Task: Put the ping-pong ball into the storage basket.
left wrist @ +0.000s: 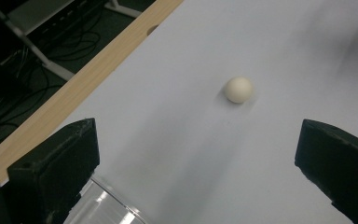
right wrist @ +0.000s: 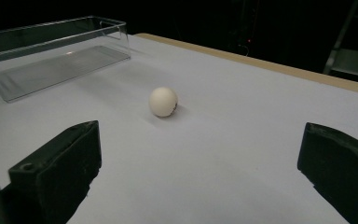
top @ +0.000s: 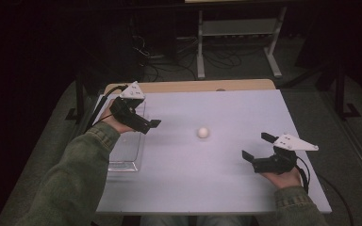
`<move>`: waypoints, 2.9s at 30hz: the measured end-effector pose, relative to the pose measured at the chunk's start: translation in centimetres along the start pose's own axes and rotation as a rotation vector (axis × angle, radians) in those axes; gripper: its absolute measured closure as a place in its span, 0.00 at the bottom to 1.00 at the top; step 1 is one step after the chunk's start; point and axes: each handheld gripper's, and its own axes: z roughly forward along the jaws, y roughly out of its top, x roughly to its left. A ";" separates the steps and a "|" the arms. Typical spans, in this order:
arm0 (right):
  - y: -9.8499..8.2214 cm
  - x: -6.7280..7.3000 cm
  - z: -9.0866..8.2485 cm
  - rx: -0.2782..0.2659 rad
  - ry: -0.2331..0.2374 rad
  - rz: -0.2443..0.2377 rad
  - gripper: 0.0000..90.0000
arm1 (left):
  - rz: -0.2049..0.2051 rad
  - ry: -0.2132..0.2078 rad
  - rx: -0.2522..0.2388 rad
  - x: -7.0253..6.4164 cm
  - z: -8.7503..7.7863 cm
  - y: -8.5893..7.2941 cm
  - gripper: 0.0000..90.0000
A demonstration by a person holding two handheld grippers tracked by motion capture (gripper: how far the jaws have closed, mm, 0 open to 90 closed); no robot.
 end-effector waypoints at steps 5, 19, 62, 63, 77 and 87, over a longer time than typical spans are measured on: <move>0.0 0.0 0.0 0.001 0.002 0.001 0.00 | 0.002 0.001 0.009 0.1 0.2 0.3 0.00; 0.0 0.1 0.0 -0.001 0.004 -0.004 0.00 | 0.072 -0.037 0.061 -0.7 1.5 2.2 0.00; 0.0 0.0 -0.3 -0.016 0.006 0.007 0.00 | 0.220 -0.151 0.159 -4.1 8.0 6.0 0.00; 0.0 0.0 -0.4 -0.017 0.006 0.007 0.00 | 0.221 -0.153 0.161 -4.2 8.2 6.1 0.00; 0.0 0.0 -0.4 -0.017 0.007 0.011 0.00 | 0.222 -0.168 0.177 -4.2 9.6 6.2 0.00; 0.0 0.0 -0.5 -0.017 0.009 0.016 0.00 | 0.232 -0.177 0.207 -4.0 10.4 6.2 0.00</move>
